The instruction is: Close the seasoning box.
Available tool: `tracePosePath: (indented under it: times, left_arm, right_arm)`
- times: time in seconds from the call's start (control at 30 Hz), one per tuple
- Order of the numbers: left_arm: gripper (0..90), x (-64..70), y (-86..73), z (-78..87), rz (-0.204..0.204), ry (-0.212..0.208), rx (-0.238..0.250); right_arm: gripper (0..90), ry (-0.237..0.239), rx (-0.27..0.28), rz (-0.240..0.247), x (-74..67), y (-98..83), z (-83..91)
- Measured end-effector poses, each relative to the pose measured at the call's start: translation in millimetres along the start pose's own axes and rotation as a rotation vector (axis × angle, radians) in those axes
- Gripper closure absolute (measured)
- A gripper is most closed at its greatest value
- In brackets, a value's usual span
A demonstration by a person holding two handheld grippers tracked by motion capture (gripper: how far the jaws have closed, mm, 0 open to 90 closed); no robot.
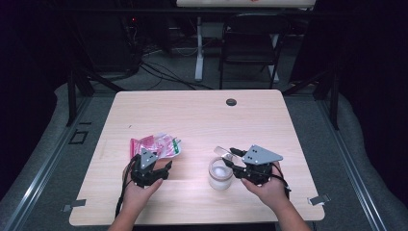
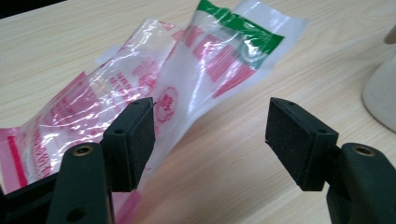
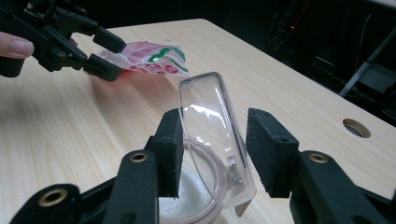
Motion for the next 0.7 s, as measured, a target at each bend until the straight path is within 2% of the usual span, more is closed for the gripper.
tracePosePath:
  times: [0.23, 0.3, 0.43, 0.57, 0.7]
  left_arm:
    - [31.9, 18.0, 2.7, 1.6, -0.016, -0.022, 0.001]
    - [31.9, 21.6, 4.0, 3.1, -0.021, -0.035, 0.004]
    - [31.9, 29.9, 8.7, 8.9, -0.004, -0.062, 0.012]
    - [31.5, 37.6, 14.0, 16.7, -0.003, -0.077, 0.023]
    - [31.0, 45.2, 16.6, 20.7, -0.024, -0.089, 0.024]
  right_arm:
    - [54.5, -0.017, -0.028, 0.057, -8.5, 0.4, -0.9]
    - [52.3, -0.001, -0.025, 0.071, -13.8, 2.5, -1.1]
    - [48.0, 0.028, 0.003, 0.092, -24.6, 10.4, -0.4]
    - [47.7, 0.054, 0.03, 0.071, -28.1, 14.9, 1.9]
    - [47.8, 0.051, 0.046, 0.043, -24.7, 16.1, 4.2]
Point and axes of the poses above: each handheld gripper's, and its own axes: z roughly backward along the jaws, y roughly out of its top, x roughly to its right, the point moved 8 cm from there along -z, roughly forward along the jaws, and after that the axes turned 6 degrees about y, right-handed, at the moved point
